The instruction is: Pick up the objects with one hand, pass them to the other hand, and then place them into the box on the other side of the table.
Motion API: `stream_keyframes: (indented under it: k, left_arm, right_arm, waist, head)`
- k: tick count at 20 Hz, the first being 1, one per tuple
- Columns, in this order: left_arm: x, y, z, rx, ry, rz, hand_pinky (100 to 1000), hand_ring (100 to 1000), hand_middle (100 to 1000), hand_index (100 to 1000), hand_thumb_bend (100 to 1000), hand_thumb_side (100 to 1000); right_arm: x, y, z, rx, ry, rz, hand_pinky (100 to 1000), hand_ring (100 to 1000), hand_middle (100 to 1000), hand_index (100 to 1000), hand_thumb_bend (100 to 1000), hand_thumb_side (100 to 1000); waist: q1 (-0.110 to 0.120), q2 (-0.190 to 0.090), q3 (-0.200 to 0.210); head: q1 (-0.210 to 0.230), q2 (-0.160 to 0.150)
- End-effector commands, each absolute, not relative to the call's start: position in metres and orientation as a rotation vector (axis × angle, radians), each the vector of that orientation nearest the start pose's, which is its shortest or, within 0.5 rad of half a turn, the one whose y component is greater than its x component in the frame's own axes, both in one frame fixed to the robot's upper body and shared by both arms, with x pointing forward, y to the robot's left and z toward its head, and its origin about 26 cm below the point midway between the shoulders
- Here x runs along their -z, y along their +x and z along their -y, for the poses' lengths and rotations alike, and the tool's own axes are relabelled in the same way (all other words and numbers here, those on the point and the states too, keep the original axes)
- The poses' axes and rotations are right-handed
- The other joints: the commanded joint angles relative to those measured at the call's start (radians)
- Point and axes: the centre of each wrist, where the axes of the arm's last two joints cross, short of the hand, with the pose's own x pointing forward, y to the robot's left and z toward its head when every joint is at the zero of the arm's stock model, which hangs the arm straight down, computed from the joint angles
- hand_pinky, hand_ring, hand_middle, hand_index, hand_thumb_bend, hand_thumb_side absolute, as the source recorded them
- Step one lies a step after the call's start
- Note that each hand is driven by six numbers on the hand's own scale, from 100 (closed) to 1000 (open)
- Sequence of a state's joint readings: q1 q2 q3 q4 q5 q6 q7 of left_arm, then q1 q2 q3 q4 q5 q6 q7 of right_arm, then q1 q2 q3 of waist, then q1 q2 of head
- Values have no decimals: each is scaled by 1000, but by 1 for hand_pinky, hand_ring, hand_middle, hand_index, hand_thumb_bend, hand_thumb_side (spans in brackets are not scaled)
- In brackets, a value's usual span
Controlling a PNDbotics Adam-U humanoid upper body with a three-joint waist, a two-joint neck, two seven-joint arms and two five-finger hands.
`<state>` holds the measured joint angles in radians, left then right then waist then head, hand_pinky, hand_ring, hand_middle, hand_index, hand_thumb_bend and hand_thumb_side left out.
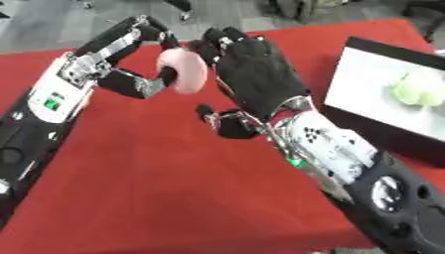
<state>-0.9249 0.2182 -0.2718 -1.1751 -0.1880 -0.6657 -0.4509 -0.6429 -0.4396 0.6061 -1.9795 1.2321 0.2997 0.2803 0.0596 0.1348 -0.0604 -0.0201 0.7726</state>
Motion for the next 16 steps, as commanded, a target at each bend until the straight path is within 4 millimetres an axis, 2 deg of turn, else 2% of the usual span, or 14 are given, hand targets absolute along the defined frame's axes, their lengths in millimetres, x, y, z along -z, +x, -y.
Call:
stream_keyframes:
  k: [1, 12, 16]
  left_arm:
    - [-227, 444, -133, -1876, 291, -2755, 674, 419, 336, 571, 100, 319]
    - [-242, 437, -133, -1948, 539, -2739, 676, 418, 335, 570, 100, 317]
    - [-244, 436, -135, -1989, 641, -2720, 678, 419, 336, 572, 100, 312]
  right_arm:
    - [-229, 280, 114, 1831, 1620, -2436, 317, 802, 774, 870, 399, 309]
    - [-230, 280, 112, 1783, 1616, -2458, 251, 771, 727, 818, 325, 262]
    - [-229, 280, 113, 1744, 1642, -2465, 218, 746, 667, 724, 192, 233]
  waist:
    - [-5, -20, 0]
    - [-3, -19, -3]
    - [-3, -18, -2]
  head:
    - [-1, -3]
    - [-3, -3]
    - [-4, -3]
